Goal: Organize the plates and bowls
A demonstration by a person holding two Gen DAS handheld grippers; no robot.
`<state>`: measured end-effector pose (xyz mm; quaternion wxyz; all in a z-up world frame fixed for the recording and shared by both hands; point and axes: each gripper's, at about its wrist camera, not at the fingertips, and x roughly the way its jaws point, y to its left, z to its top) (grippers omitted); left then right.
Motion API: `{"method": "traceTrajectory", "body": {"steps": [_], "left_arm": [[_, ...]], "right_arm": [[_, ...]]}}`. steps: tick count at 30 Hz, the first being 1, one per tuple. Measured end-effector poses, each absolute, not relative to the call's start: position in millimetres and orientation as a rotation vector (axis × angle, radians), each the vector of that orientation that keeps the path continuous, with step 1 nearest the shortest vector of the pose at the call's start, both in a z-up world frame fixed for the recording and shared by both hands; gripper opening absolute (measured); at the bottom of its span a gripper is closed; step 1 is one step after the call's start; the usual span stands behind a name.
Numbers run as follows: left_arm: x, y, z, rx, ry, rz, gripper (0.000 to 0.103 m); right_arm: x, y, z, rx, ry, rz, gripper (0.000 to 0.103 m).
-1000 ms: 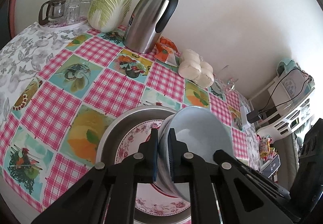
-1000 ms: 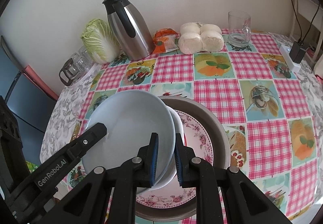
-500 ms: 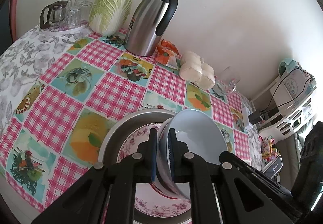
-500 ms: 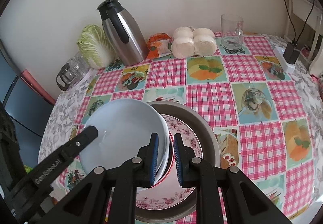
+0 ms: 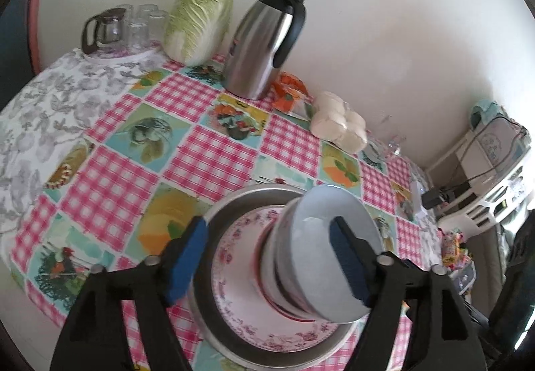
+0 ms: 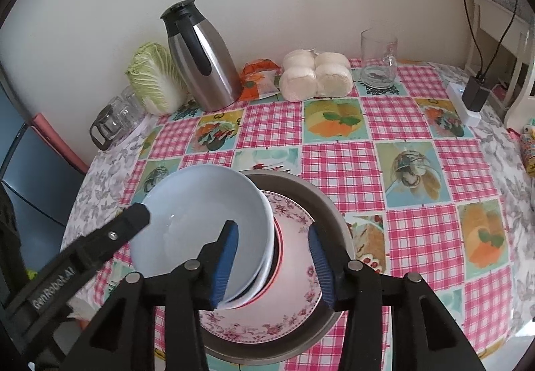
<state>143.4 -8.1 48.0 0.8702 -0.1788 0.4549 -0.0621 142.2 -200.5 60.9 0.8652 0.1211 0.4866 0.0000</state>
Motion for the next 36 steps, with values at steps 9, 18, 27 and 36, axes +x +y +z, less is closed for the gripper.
{"method": "traceTrajectory", "body": {"steps": [9, 18, 27, 36], "left_arm": [[127.7, -4.7, 50.2, -0.246, 0.917, -0.047, 0.089], [101.8, 2.0, 46.3, -0.177, 0.888, -0.017, 0.099], [76.4, 8.8, 44.1, -0.107, 0.878, 0.027, 0.099], [60.2, 4.0, 36.9, -0.043, 0.915, 0.036, 0.099]], "right_arm": [[129.0, -207.0, 63.7, 0.260, 0.997, -0.016, 0.081], [102.9, -208.5, 63.0, 0.232, 0.957, -0.041, 0.103], [74.9, -211.4, 52.5, 0.220, 0.960, -0.086, 0.103], [53.2, -211.8, 35.8, 0.221, 1.001, -0.104, 0.103]]}}
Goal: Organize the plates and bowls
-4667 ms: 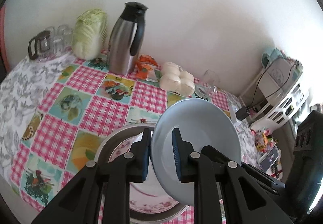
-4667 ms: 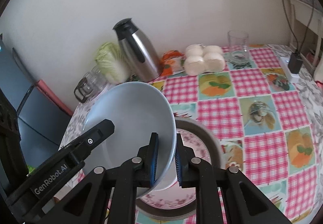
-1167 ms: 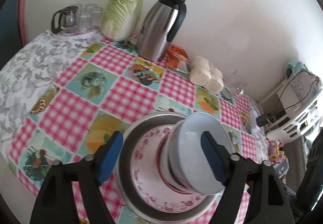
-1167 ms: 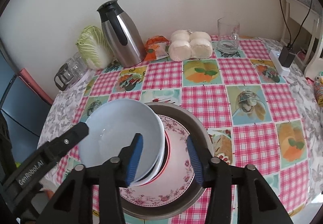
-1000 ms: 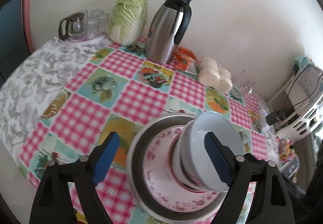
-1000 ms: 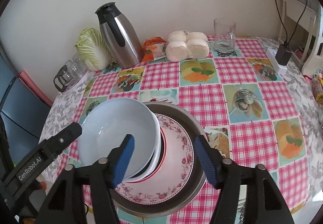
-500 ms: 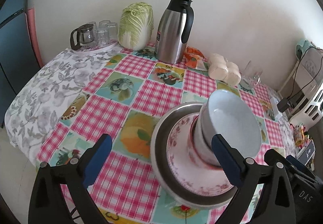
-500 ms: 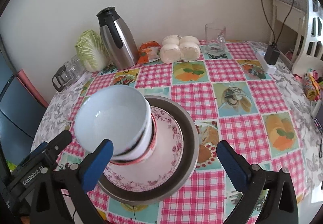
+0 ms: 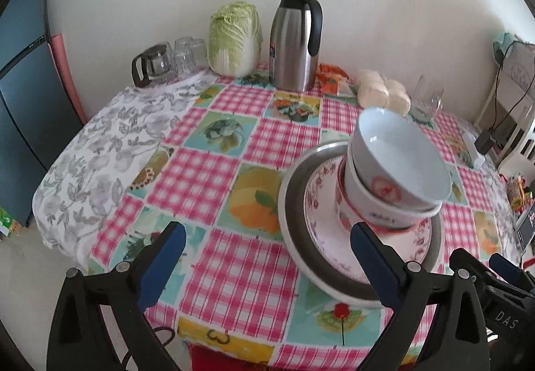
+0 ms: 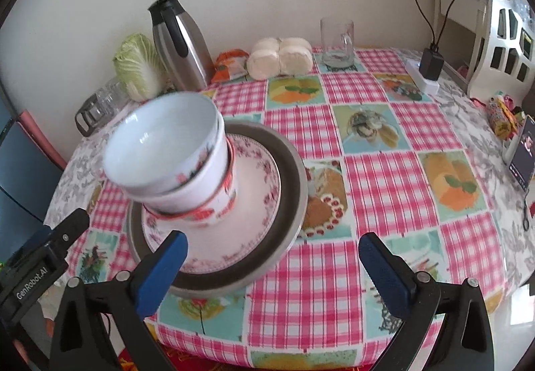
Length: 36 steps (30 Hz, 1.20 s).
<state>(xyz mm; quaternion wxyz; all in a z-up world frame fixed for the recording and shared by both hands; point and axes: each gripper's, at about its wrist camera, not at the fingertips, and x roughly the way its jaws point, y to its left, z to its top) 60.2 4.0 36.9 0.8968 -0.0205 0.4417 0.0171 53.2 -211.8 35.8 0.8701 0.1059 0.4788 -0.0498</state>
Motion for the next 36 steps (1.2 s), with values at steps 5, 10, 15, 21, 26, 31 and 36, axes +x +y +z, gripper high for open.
{"method": "traceTrajectory", "body": {"steps": [5, 10, 15, 21, 26, 31, 36], "left_arm": [[54.5, -0.2, 29.9, -0.023, 0.949, 0.025, 0.099], [48.8, -6.4, 26.8, 0.017, 0.963, 0.019, 0.099], [44.1, -10.4, 26.4, 0.054, 0.959, 0.030, 0.099], [44.6, -13.4, 22.6, 0.080, 0.982, 0.036, 0.099], [48.1, -11.1, 16.6, 0.078, 1.010, 0.040, 0.099], [51.2, -12.6, 11.1, 0.090, 1.033, 0.038, 0.099], [54.3, -12.9, 5.5, 0.099, 1.057, 0.034, 0.099]], "right_arm": [[45.1, -213.1, 29.2, 0.209, 1.021, -0.115, 0.103], [40.8, -213.3, 27.3, 0.196, 1.029, -0.123, 0.103], [37.4, -212.0, 24.7, 0.184, 1.037, -0.127, 0.103], [37.7, -213.2, 22.6, 0.180, 1.045, -0.132, 0.103], [38.2, -215.4, 20.7, 0.180, 1.051, -0.139, 0.103], [38.9, -215.9, 17.5, 0.179, 1.063, -0.144, 0.103], [40.1, -216.3, 14.7, 0.175, 1.072, -0.145, 0.103]]}}
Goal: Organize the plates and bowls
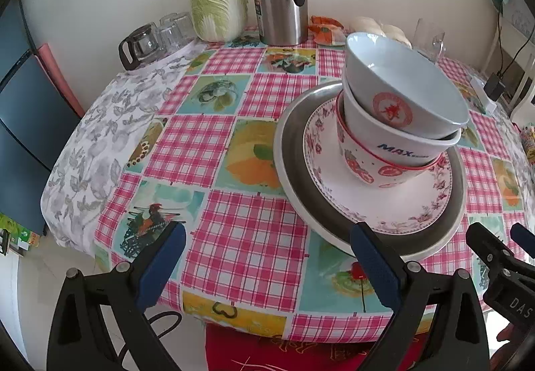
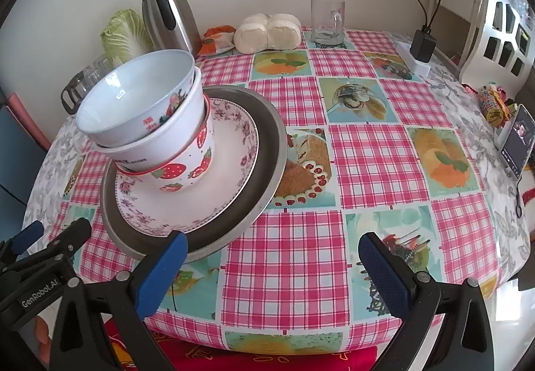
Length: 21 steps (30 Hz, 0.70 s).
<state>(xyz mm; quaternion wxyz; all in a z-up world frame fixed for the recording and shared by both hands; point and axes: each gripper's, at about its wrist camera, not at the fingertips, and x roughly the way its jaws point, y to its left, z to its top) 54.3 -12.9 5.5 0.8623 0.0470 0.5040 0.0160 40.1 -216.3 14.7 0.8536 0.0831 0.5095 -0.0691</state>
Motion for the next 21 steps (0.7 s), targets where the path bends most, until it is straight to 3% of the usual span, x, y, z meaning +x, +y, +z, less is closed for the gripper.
{"method": "traceTrajectory", "body": {"steps": [21], "left_arm": [[56.3, -13.8, 1.2, 0.106, 1.085, 0.032, 0.099]], "right_arm": [[41.0, -218.8, 10.5, 0.175, 1.090, -0.155, 0.103]]}}
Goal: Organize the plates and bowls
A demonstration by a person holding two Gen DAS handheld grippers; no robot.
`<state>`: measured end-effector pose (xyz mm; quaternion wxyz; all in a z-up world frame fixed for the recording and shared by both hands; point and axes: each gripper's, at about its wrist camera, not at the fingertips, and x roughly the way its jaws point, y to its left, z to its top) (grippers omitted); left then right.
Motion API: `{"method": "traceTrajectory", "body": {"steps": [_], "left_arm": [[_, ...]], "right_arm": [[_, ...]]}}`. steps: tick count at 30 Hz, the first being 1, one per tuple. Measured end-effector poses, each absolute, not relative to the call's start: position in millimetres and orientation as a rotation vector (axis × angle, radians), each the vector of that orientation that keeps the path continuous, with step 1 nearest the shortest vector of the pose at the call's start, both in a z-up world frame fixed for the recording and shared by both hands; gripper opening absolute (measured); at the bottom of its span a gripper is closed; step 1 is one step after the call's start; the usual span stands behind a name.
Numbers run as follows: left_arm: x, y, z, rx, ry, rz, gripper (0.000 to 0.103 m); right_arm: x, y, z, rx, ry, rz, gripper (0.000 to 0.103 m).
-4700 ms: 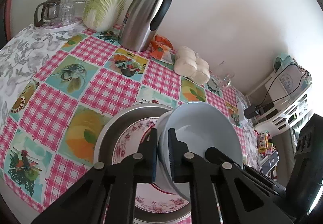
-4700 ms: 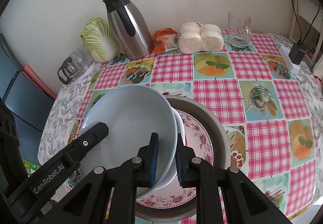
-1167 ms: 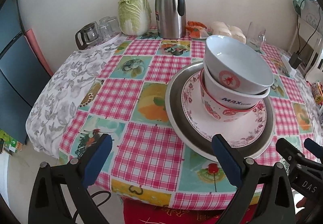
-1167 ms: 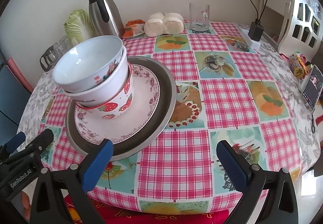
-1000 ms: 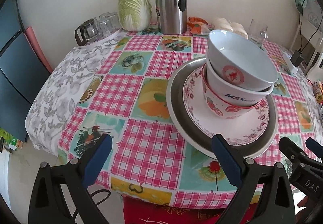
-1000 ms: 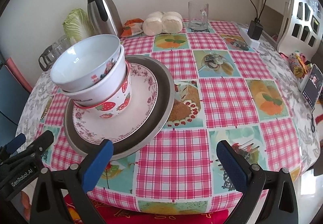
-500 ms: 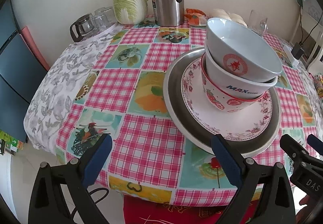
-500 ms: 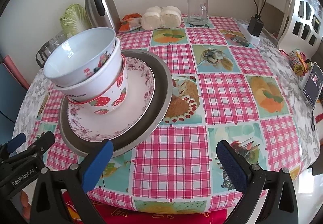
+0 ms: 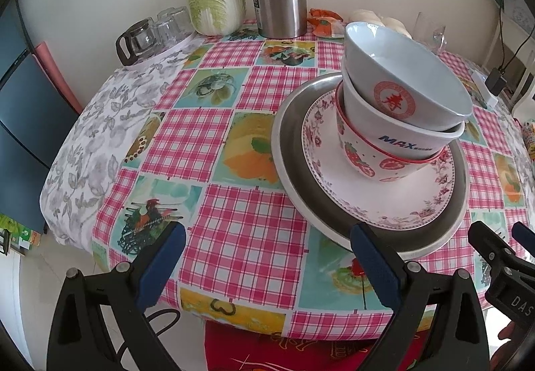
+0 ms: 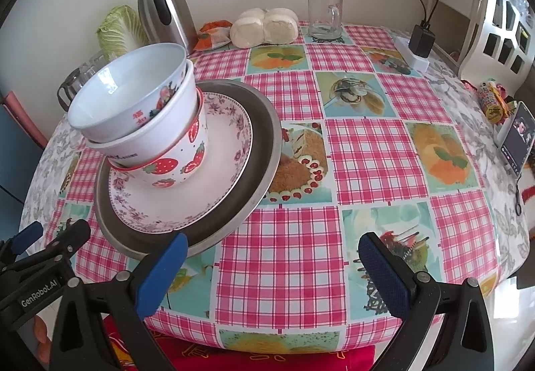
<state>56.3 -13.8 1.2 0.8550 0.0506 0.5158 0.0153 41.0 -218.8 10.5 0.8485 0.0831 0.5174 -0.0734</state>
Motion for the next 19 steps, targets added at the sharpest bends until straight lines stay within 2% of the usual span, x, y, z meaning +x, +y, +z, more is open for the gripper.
{"method": "traceTrajectory", "body": {"steps": [19], "left_arm": [[56.8, -4.3, 2.2, 0.053, 1.086, 0.066, 0.099]], "right_arm": [[40.5, -219.2, 8.4, 0.173, 1.098, -0.155, 0.103]]}}
